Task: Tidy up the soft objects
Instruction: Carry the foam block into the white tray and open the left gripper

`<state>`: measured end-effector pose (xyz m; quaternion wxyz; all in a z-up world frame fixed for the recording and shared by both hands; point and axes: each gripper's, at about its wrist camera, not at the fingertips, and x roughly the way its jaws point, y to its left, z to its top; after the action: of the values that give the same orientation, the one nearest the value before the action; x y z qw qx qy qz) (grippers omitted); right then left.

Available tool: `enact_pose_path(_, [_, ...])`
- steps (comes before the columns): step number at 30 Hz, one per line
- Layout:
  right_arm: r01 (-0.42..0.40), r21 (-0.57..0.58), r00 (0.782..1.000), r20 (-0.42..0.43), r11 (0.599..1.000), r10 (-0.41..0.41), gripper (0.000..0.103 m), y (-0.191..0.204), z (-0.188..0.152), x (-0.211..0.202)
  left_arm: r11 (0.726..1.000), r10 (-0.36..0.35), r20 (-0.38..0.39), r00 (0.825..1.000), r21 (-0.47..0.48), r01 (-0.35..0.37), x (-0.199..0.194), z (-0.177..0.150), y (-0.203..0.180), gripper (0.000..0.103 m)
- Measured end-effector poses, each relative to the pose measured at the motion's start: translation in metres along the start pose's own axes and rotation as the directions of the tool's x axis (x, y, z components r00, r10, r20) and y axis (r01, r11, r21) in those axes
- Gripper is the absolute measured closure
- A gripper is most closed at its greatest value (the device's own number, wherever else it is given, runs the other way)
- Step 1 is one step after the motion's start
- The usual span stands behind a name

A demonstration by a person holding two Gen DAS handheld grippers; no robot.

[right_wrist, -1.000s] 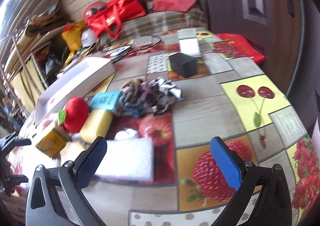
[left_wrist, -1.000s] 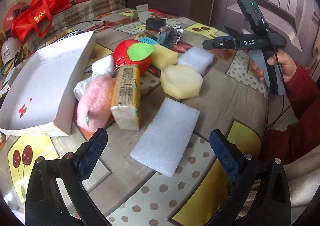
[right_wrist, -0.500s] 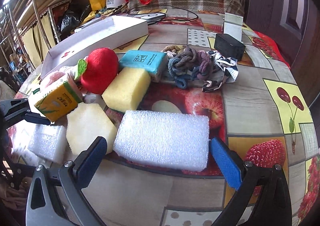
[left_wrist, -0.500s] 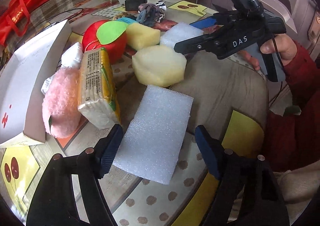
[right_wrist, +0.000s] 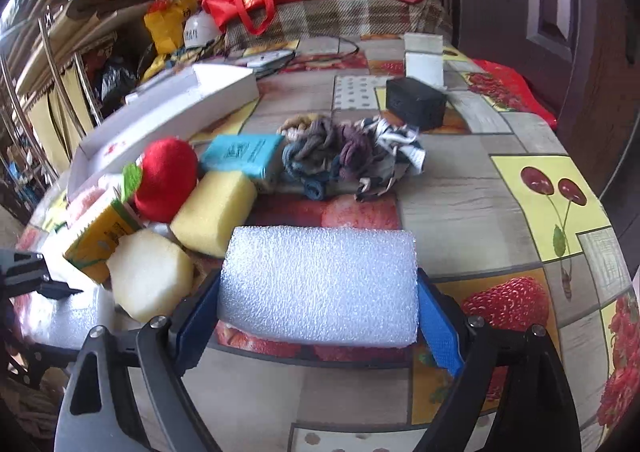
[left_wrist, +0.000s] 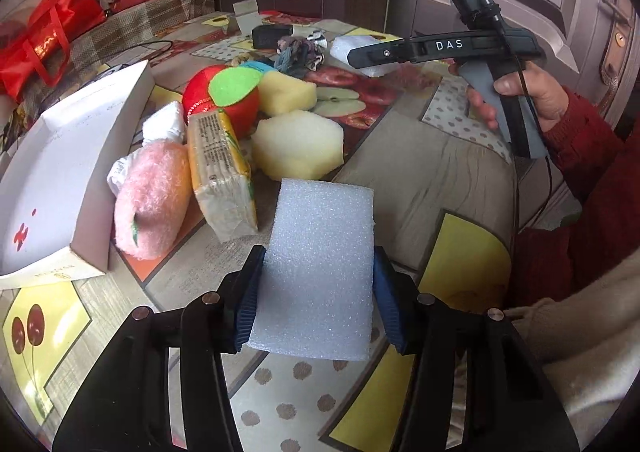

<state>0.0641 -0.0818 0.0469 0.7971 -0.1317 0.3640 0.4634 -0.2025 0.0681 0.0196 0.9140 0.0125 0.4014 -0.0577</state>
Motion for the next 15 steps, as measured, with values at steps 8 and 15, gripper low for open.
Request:
enact_pose_path(8, [0.027,0.081,0.904,0.423,0.996,-0.059,0.013,0.012,0.005,-0.057,0.862,0.494,0.384,0.780,-0.338,-0.379,-0.078,-0.017,0.060,0.051])
enact_pose_path(15, [0.064,0.031,0.860,0.505,0.997,-0.071,0.013,0.044,0.011,-0.048,0.708,0.690,0.356,0.630,-0.512,-0.486,-0.089,-0.031,0.108,0.051])
